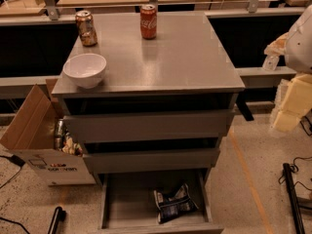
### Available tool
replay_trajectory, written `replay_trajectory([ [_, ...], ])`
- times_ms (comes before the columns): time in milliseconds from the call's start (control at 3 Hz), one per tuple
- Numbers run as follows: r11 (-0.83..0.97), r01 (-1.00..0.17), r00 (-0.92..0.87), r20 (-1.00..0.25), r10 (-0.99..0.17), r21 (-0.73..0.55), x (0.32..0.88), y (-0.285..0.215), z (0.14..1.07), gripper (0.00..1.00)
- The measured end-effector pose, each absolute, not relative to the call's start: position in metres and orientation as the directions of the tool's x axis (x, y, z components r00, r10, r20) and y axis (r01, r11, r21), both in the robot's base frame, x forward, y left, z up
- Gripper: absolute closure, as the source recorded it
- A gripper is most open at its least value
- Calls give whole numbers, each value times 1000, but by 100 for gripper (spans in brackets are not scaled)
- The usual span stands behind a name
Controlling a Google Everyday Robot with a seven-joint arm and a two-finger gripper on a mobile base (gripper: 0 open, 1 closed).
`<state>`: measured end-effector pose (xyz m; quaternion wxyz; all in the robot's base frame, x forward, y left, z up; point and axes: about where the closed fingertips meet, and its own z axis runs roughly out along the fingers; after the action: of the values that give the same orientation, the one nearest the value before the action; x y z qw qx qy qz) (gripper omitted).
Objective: Pick blue chip bag from bottom drawer and place on counter
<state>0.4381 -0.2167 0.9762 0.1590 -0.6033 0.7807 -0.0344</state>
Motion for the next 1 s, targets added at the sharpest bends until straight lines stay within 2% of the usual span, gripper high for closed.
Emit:
replay_trajectory([
  [667,252,-938,-208,-194,-959,-238,444,-213,967,0],
  [1000,189,-970,-148,-241,-959,-153,464,-198,907,0],
])
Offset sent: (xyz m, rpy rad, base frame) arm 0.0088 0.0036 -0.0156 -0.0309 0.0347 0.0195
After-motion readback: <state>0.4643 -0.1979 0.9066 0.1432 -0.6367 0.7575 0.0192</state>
